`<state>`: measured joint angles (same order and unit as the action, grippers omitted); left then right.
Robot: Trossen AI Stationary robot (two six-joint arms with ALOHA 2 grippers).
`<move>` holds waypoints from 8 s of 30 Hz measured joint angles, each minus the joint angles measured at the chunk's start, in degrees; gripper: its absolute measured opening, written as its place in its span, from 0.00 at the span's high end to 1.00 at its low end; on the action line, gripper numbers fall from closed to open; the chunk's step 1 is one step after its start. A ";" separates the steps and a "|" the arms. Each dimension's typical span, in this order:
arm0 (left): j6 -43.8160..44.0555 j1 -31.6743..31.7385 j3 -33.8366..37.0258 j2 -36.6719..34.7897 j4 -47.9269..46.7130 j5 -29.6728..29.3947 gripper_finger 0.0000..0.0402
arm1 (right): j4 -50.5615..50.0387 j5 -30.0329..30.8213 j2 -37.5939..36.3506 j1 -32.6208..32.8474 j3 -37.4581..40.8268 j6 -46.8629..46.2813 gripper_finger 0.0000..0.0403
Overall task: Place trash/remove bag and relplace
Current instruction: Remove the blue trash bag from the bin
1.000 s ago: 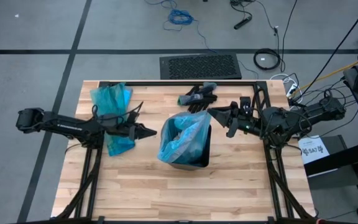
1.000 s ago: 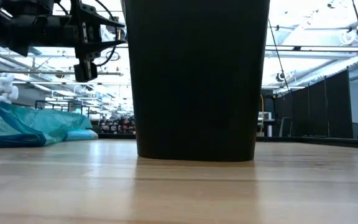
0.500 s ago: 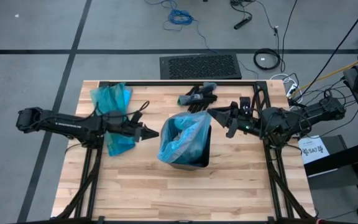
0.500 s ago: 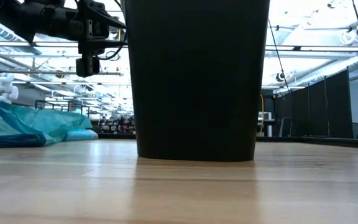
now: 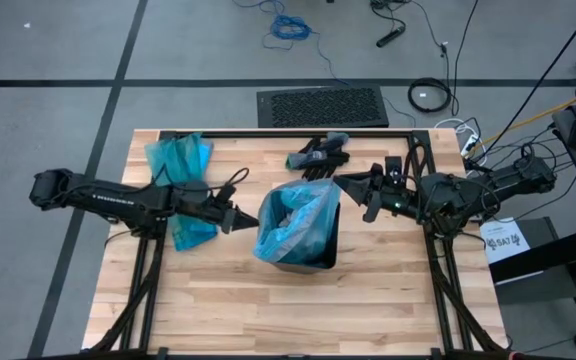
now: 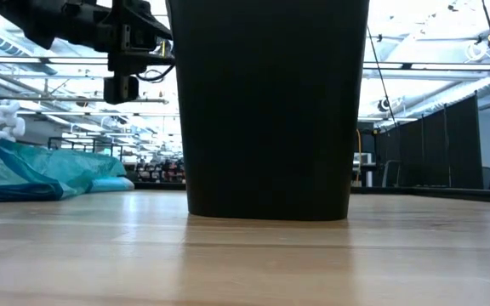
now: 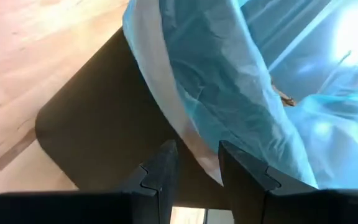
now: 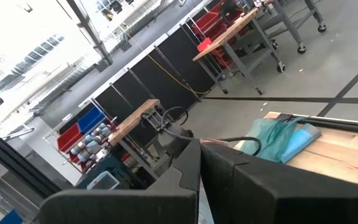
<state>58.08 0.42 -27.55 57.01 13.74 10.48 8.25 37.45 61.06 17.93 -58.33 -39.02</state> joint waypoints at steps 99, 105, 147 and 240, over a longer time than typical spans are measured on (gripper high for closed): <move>-11.93 0.24 -38.26 11.69 -9.60 2.99 1.00 | 14.69 -30.38 19.74 -10.21 -7.87 0.54 0.88; -11.91 -0.86 -40.30 13.78 -9.62 2.55 1.00 | 15.43 -30.60 19.63 -10.84 -7.87 0.69 0.87; -8.92 -0.30 -41.25 15.73 -7.39 -1.05 0.96 | 15.59 -33.42 19.89 -10.69 -7.82 7.72 0.87; -23.06 -4.51 -41.14 13.31 -17.86 3.95 0.65 | 23.72 -36.33 19.71 -10.73 -7.93 8.56 1.00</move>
<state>35.03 -4.09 -68.69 70.32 -4.12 14.43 31.97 1.13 80.77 7.20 -66.26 -30.46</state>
